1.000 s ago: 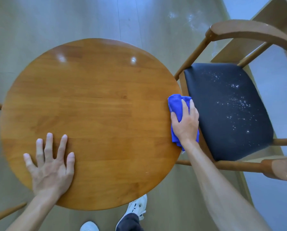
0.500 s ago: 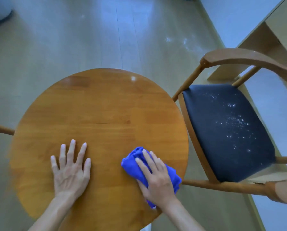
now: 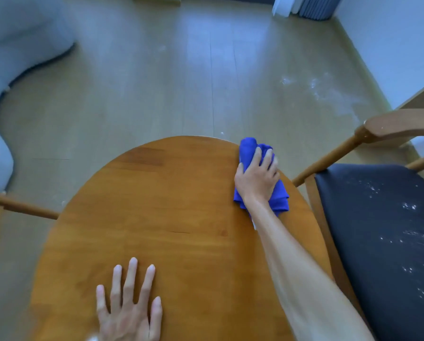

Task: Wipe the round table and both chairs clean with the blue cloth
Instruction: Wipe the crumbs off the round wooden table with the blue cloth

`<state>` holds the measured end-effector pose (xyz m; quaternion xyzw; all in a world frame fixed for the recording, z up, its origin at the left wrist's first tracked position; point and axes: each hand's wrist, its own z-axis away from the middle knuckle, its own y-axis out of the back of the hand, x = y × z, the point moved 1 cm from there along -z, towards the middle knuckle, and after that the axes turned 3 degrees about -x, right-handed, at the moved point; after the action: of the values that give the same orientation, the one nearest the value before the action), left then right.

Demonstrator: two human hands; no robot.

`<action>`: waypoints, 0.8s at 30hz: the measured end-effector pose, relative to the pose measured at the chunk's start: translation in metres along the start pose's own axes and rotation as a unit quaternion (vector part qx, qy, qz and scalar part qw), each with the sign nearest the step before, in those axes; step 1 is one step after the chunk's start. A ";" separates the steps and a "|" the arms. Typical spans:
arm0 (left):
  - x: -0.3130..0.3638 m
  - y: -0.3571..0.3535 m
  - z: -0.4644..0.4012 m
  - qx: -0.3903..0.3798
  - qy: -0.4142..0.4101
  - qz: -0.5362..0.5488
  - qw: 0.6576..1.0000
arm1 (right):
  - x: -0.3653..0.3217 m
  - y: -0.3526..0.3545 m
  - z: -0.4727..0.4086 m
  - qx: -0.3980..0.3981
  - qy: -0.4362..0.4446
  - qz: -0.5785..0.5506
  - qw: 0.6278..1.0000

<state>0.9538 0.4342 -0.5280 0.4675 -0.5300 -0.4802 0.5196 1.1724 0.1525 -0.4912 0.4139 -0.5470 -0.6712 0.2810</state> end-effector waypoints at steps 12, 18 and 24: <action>0.002 0.023 -0.009 -0.117 -0.006 0.050 0.992 | 0.024 -0.016 0.252 -0.071 0.335 -0.058 0.938; 0.005 0.041 -0.009 -0.182 0.016 0.051 0.982 | 0.121 0.021 0.301 -0.076 0.259 -0.011 0.963; 0.032 0.082 -0.011 -0.278 0.030 0.099 0.955 | 0.125 0.070 0.293 -0.145 -0.106 -0.208 0.961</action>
<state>0.9639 0.4104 -0.4429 0.2638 -0.4033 -0.5402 0.6899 0.8516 0.1789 -0.4376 0.4000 -0.3720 -0.8270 0.1330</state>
